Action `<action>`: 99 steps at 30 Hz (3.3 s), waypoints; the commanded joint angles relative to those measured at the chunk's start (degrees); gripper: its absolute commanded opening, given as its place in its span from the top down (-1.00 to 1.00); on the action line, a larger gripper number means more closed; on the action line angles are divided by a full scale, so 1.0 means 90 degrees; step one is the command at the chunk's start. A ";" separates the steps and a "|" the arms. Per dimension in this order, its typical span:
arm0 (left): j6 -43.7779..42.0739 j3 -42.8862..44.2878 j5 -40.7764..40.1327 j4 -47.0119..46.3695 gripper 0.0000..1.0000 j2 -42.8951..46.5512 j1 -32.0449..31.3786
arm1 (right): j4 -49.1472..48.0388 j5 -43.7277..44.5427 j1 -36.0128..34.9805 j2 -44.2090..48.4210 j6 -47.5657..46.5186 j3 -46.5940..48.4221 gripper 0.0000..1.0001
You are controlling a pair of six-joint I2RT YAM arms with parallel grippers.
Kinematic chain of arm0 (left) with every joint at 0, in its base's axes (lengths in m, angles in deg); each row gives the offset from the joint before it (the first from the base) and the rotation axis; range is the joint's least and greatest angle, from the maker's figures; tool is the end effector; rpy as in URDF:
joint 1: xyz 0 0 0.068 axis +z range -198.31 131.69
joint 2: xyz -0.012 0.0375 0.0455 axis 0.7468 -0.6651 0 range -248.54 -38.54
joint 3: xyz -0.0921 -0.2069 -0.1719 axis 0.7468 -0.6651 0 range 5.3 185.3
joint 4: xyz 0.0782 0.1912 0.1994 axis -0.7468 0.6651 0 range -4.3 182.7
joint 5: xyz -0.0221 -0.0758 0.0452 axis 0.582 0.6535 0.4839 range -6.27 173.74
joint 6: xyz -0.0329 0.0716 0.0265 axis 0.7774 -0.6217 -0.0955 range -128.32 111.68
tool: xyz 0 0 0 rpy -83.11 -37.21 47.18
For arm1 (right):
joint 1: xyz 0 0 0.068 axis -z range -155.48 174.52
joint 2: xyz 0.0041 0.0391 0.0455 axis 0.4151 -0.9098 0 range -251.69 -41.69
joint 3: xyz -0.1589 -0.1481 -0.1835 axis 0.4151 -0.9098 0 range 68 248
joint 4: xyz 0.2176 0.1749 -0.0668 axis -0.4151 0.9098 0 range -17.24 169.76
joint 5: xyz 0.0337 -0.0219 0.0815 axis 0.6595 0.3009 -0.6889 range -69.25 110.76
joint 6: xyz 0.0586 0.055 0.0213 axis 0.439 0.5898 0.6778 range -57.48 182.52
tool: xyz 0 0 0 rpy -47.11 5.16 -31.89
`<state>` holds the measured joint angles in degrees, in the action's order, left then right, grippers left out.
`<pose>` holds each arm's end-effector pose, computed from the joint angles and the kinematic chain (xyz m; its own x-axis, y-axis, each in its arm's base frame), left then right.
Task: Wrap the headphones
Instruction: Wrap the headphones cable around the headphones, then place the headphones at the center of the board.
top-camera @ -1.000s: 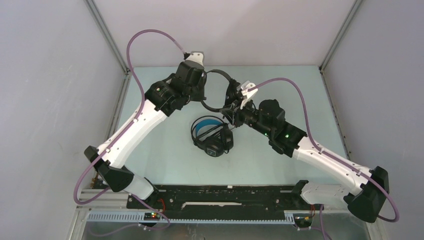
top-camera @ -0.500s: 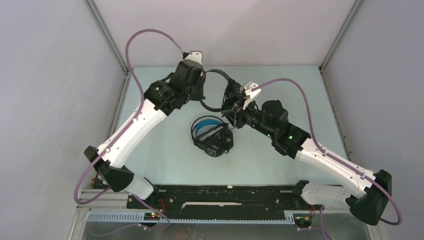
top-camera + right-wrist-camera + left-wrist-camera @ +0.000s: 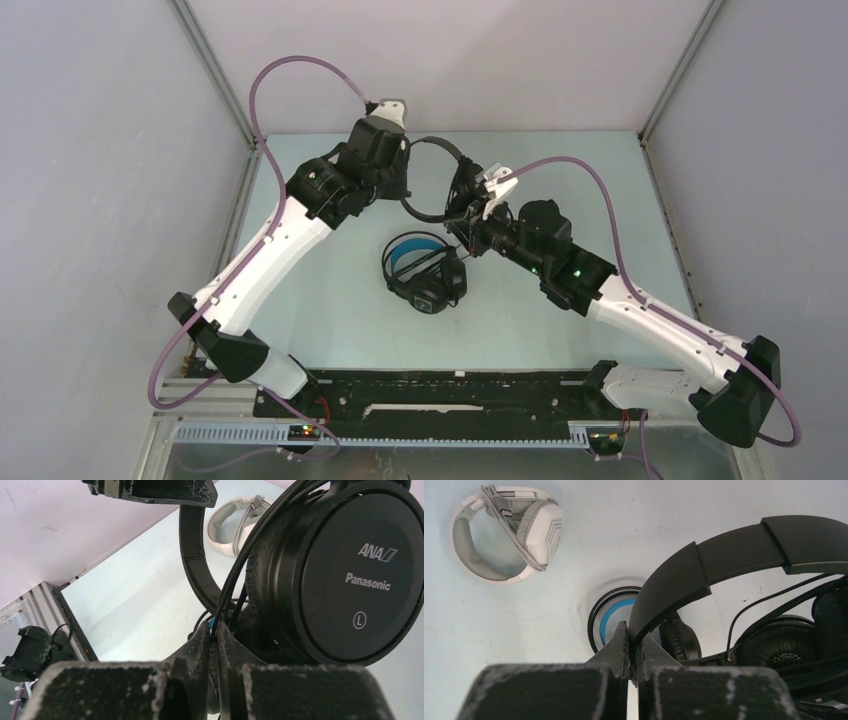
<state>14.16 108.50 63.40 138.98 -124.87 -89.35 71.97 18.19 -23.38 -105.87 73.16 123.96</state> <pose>0.2880 -0.2173 0.4409 -0.5684 0.0194 -0.8225 0.2028 0.9722 -0.1172 0.2141 0.2418 0.3635 -0.2274 0.0232 -0.9735 -0.7418 0.6436 0.1886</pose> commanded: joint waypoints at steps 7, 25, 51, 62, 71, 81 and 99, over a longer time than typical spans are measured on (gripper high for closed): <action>0.0218 0.0386 0.0489 -0.0335 1.00 0.0199 0.0012 | 0.0059 0.1115 -0.0025 -0.0187 -0.0527 -0.0034 0.77; 0.0195 0.0272 0.0460 -0.0374 1.00 0.0084 0.0046 | 0.0059 0.0760 -0.0079 0.0328 -0.0243 -0.0027 0.49; 0.0251 0.0247 0.0423 -0.0515 1.00 -0.0265 0.0086 | 0.0659 -0.0373 0.0068 0.1404 0.0424 -0.0027 0.10; 0.0363 0.0033 0.0347 -0.1291 1.00 -0.0969 0.0260 | 0.0687 -0.1262 0.0399 0.2206 0.1149 -0.0300 -0.01; 0.0818 0.1009 0.1204 -0.1408 1.00 -0.2649 0.0250 | 0.1434 -0.0943 0.0642 0.3236 0.1494 -0.0430 -0.99; 0.1175 0.1802 0.1019 -0.1317 1.00 -0.4009 0.0973 | 0.2072 -0.0860 0.0749 0.3615 0.1360 -0.0448 -0.99; 0.1530 0.2171 0.1494 -0.1449 0.90 -0.5075 0.2039 | 0.2158 -0.1249 0.1020 0.3194 0.1374 -0.0447 -0.99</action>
<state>25.79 123.51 74.37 128.53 -169.61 -71.49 91.94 8.22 -14.72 -76.13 85.88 120.20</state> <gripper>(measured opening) 0.040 0.994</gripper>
